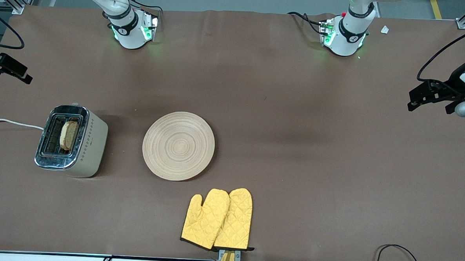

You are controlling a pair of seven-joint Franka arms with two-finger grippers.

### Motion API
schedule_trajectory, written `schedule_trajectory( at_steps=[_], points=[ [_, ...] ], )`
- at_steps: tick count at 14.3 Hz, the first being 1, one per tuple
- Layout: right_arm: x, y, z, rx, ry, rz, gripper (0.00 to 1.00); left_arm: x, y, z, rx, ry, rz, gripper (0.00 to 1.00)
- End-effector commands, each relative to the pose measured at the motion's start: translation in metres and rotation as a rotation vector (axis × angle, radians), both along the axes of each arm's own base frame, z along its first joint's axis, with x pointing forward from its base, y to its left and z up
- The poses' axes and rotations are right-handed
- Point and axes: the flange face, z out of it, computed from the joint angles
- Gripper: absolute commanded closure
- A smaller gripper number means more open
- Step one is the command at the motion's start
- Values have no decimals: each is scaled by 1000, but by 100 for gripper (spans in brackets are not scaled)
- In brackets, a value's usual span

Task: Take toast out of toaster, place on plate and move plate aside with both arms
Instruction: 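Reach the right gripper toward the toast in the silver toaster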

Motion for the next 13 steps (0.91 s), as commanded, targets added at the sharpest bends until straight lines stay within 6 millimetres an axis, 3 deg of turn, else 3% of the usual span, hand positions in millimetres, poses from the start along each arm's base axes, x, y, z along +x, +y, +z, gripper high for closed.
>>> schedule_trajectory(
  at_steps=[1,5,7,11,13],
  points=[
    [-3,-2,3,5,-9,26,0,3,2,5,9,-4,1,0],
    [1,-2,-1,4,-3,26,0,3,1,5,7,-4,5,0],
    [11,-4,-19,0,20,22,0,3,2,5,6,-2,4,0],
    [52,-15,-102,-20,100,-1,0,3,1,5,7,-2,8,0],
    [64,-16,-136,-29,89,-2,0,3,0,5,5,-2,10,0]
  ],
)
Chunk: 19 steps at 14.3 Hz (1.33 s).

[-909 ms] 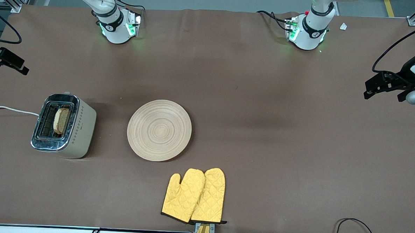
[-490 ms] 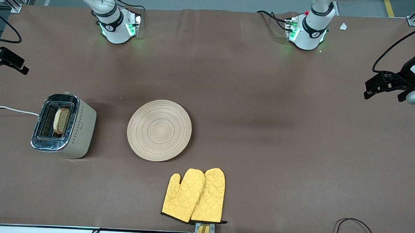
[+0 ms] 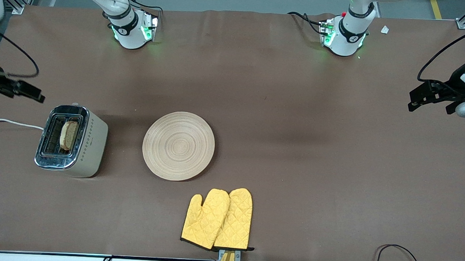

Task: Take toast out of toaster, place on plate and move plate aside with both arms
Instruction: 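Reach the right gripper toward the toast in the silver toaster, then grasp the toast slice with the right gripper and lift it out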

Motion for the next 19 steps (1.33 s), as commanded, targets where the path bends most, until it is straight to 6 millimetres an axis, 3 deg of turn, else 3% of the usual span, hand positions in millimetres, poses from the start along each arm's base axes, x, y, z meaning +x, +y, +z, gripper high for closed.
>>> schedule_trajectory(
  at_steps=[1,6,8,9,10,11,12,15,19],
  points=[
    [14,-6,-46,-7,6,5,0,2,0,5,7,-3,7,0],
    [32,-8,-115,-21,73,1,0,2,2,4,7,0,10,0],
    [23,-5,-141,-17,113,3,0,2,3,5,7,-2,15,0],
    [22,-5,-148,-18,104,4,12,2,1,4,5,0,15,0],
    [23,-2,-149,-19,103,12,76,2,2,5,5,-2,16,0],
    [23,5,-151,-20,107,20,99,2,2,5,5,-2,16,0],
    [25,6,-155,-21,115,21,100,2,2,5,5,-2,16,0],
    [35,0,-134,-24,84,15,100,2,2,5,4,-2,15,0],
    [48,20,-60,-4,61,39,100,2,2,5,2,-1,14,0]
  ],
)
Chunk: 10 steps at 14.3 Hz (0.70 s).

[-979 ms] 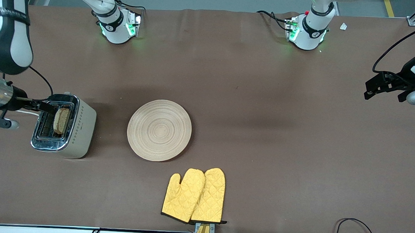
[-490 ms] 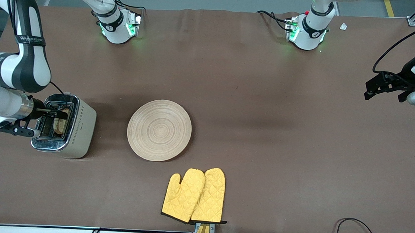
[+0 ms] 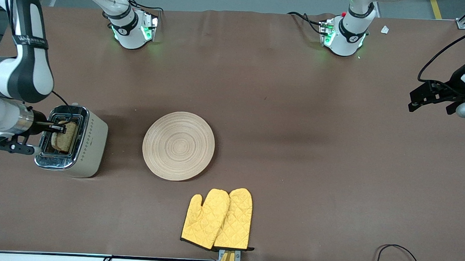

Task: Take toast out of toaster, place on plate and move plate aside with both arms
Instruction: 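Grasp the toast slice with the right gripper and lift it out, then place the toast on the wooden plate while the left gripper reaches the plate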

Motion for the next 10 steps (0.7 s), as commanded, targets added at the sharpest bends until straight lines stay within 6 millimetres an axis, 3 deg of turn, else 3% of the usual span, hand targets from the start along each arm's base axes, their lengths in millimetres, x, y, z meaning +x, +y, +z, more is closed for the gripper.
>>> schedule_trajectory(
  at_steps=[1,3,5,7,8,10],
  points=[
    [7,23,57,40,-55,33,100,1,1,5,2,-1,12,0],
    [11,60,79,122,-101,53,100,1,1,4,1,1,12,0],
    [7,83,75,225,-101,60,100,1,1,5,1,-1,12,0],
    [0,100,43,269,-68,50,100,1,1,4,-1,1,13,0],
    [-10,114,14,284,-32,46,100,1,1,4,-2,1,13,0],
    [-28,159,-23,313,49,80,100,3,1,-2,4,14,9,0]
  ],
)
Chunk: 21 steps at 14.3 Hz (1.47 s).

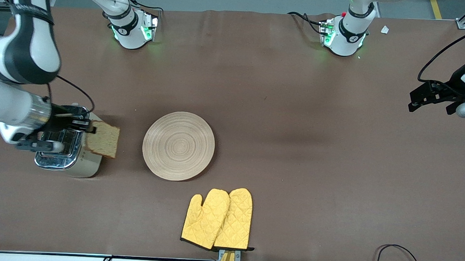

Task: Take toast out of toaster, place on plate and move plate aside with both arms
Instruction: 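Place the toast on the wooden plate while the left gripper reaches the plate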

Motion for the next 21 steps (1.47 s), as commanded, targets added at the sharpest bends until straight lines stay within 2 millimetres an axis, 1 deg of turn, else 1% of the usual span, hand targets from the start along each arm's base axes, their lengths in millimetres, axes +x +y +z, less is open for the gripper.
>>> schedule_trajectory(
  at_steps=[1,2,3,4,5,6,7,8,10,11,12,13,14,15,16,17,18,19,20,21],
  points=[
    [-29,60,-40,33,68,49,100,3,1,-7,5,26,3,0],
    [-31,83,-43,56,73,24,100,3,0,-16,2,45,1,0],
    [-31,104,-50,78,80,-17,100,4,0,-20,-2,52,4,0],
    [-32,130,-51,96,64,-42,100,8,0,-27,-5,66,5,0],
    [-37,164,-60,96,45,-44,100,10,0,-33,-8,75,7,0],
    [-41,193,-73,83,31,-52,100,14,3,-41,-24,92,14,0],
    [-46,214,-82,73,15,-63,100,21,8,-55,-62,118,29,0],
    [-47,221,-101,64,-4,-71,100,27,7,-69,-93,141,38,0],
    [-48,214,-140,37,-55,-91,100,41,-3,-105,-196,206,47,0],
    [-46,208,-153,32,-66,-64,98,48,-8,-121,-255,233,56,0],
    [-41,192,-156,37,-72,-13,86,55,-15,-139,-314,263,69,0],
    [-33,156,-160,45,-45,27,29,62,-22,-157,-359,284,77,0],
    [-29,127,-162,57,-1,44,0,69,-35,-179,-403,307,81,0],
    [-30,106,-160,65,45,45,0,77,-47,-201,-443,321,91,0],
    [-33,92,-157,64,84,43,0,85,-64,-228,-488,333,102,0],
    [-36,87,-143,70,94,47,0,89,-83,-250,-526,351,118,0],
    [-38,84,-126,76,99,49,0,91,-101,-266,-556,367,135,0],
    [-40,80,-107,79,98,51,0,92,-122,-284,-594,388,150,0],
    [-42,75,-80,69,77,71,0,90,-146,-299,-622,405,151,0],
    [-45,67,-53,33,49,101,0,88,-172,-317,-640,408,150,0]
  ],
)
